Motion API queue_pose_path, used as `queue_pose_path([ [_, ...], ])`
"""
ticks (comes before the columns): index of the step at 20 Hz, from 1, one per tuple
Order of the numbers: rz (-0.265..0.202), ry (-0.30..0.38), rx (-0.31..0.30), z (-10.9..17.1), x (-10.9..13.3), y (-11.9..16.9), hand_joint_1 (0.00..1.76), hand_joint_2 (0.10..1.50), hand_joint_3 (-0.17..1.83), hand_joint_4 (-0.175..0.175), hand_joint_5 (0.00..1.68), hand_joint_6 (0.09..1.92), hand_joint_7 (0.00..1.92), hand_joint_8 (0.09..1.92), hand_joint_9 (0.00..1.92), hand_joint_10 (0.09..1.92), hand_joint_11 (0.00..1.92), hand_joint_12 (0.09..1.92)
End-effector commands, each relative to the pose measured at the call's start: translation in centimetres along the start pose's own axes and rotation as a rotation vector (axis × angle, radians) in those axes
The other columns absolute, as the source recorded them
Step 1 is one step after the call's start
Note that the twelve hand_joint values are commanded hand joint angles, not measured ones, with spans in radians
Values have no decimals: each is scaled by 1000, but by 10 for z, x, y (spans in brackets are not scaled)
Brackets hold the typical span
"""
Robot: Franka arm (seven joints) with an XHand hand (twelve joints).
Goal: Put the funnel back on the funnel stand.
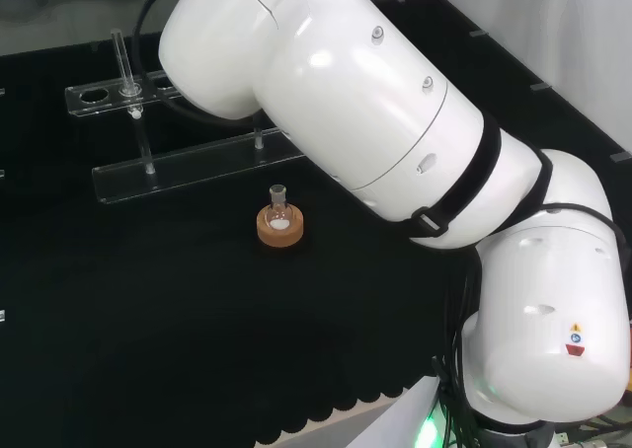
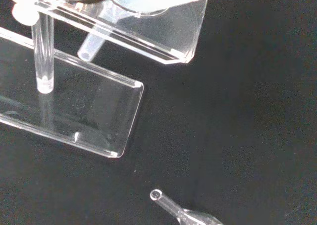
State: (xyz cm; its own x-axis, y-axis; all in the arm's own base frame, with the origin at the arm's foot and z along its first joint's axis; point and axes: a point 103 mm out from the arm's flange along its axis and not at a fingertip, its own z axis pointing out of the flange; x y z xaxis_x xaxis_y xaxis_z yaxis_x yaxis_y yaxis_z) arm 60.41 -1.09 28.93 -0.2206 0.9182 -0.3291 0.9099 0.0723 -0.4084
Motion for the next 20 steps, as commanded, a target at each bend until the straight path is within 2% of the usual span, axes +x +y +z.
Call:
queue_pose_path([
  [1, -5, 6, 60, 2, 5, -7, 760, 682, 600, -39, 16, 87, 2, 87, 24, 481, 14, 1305],
  [3, 4, 11, 37, -1, 5, -16, 752, 687, 572, -34, 3, 87, 0, 87, 4, 395, 2, 1233],
  [5, 10, 17, 19, -5, 4, -26, 747, 689, 558, -32, 0, 87, 0, 87, 0, 384, 0, 1213],
  [14, 68, 53, -86, -24, 0, -96, 733, 706, 528, -44, 0, 87, 37, 87, 3, 655, 0, 1354],
  [20, 115, 78, -128, -23, -3, -142, 730, 706, 537, -52, 26, 87, 96, 87, 61, 723, 0, 1437],
])
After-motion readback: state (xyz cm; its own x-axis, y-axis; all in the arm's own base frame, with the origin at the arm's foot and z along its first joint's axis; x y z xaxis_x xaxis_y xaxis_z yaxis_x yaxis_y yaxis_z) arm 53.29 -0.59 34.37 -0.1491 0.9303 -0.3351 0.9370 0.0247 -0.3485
